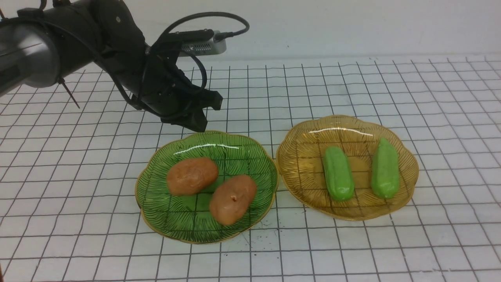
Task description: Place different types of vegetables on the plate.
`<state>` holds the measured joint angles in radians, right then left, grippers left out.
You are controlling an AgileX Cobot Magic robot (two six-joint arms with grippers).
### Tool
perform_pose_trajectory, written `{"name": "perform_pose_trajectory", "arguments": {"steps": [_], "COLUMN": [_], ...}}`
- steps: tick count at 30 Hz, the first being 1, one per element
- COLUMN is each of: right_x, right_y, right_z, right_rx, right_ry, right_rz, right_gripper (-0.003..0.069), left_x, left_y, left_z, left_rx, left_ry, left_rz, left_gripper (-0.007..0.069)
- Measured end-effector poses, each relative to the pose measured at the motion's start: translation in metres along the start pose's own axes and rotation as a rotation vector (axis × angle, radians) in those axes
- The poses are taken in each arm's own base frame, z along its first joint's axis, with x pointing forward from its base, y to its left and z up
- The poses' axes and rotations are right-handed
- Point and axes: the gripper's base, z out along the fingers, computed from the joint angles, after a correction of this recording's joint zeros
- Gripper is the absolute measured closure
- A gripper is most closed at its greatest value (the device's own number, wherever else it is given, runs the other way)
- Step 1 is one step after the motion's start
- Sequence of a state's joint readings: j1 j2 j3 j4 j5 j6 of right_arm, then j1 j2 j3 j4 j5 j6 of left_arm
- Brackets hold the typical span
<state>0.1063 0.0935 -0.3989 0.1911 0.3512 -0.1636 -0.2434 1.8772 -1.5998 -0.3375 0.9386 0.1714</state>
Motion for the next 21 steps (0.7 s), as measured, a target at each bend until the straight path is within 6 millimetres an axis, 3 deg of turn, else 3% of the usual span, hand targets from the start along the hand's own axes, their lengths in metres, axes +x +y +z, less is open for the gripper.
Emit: {"name": "perform_pose_trajectory", "arguments": {"steps": [7, 12, 18, 21], "right_x": [0.004, 0.043, 0.105, 0.122], "right_y": [0.0, -0.001, -0.007, -0.009], "right_z": [0.001, 0.001, 0.002, 0.001], "right_rx": [0.003, 0.009, 0.106, 0.132], "right_ry": [0.001, 0.067, 0.212, 0.264], "right_rz": [0.001, -0.001, -0.036, -0.049], "right_gripper": [0.0673, 0.0673, 0.0673, 0.0673], "left_x": [-0.002, -0.009, -0.013, -0.013], "left_y": [0.001, -0.002, -0.007, -0.008], "left_z": [-0.002, -0.016, -0.03, -0.033], "left_rx": [-0.014, -0.026, -0.017, -0.014], "left_ry": [-0.005, 0.005, 0.041, 0.051], "left_rz": [0.013, 0.046, 0.072, 0.088], "left_gripper": [0.0632, 0.0632, 0.0632, 0.0632]}}
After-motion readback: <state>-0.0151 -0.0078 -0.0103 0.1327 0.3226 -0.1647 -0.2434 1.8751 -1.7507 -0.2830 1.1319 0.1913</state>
